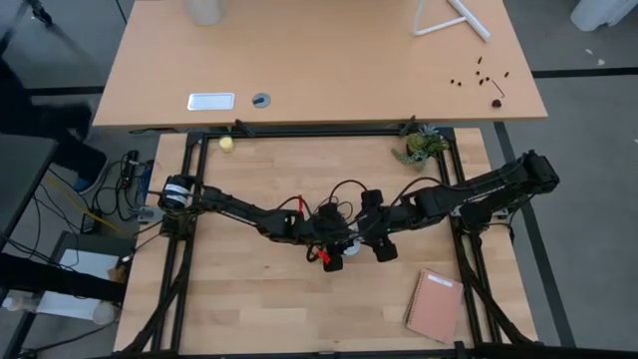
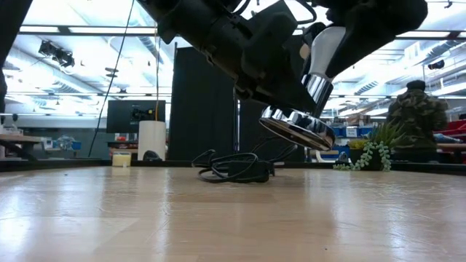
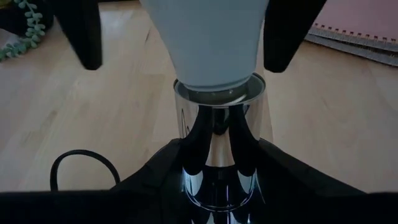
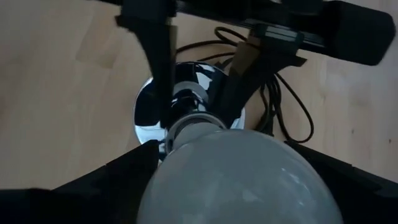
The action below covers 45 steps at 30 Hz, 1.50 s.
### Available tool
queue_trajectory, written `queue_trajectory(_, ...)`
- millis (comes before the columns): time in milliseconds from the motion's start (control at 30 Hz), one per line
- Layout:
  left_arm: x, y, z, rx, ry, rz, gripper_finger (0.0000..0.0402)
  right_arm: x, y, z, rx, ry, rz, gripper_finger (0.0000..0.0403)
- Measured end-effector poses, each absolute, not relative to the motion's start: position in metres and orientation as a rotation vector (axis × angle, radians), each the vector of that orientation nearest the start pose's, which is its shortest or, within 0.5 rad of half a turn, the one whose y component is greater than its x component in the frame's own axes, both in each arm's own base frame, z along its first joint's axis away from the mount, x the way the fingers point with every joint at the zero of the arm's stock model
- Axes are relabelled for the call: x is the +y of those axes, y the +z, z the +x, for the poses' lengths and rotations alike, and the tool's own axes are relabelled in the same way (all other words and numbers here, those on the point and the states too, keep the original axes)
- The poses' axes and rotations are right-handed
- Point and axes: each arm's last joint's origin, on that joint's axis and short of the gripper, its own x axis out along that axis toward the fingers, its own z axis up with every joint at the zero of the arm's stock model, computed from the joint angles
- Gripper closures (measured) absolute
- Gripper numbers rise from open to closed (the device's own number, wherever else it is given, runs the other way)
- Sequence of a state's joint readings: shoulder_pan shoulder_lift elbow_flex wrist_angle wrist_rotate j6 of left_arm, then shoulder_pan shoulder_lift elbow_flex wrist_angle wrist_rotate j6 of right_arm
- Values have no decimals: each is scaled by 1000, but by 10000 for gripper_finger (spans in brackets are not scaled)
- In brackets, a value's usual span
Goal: Screw lightbulb
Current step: Insert the light bulb into the lamp
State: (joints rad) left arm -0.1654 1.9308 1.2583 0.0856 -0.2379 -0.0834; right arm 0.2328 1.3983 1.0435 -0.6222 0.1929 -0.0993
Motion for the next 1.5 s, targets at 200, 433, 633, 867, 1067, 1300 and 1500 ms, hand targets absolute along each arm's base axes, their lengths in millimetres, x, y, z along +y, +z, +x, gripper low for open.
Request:
queue_trajectory(200,-63,192,417,570,94,37,223,68,255,271,950,154,-388,56)
queue_trajectory(433,-63,192,417,571,87,33,223,70,255,270,941,211,-484,56)
queue_trajectory(633,-64,192,417,573,58,19,223,69,255,270,936,208,-595,56)
queue_trajectory(867,-64,192,417,577,26,10,223,70,255,270,924,294,-695,56)
queue_trajectory(1067,-65,191,417,579,12,8,223,72,255,270,910,358,-744,56)
queue_trajectory(1300,-65,191,417,581,-4,4,223,77,256,271,874,382,-787,58)
queue_trajectory(1500,-65,191,417,582,-3,5,223,76,257,271,874,380,-784,109)
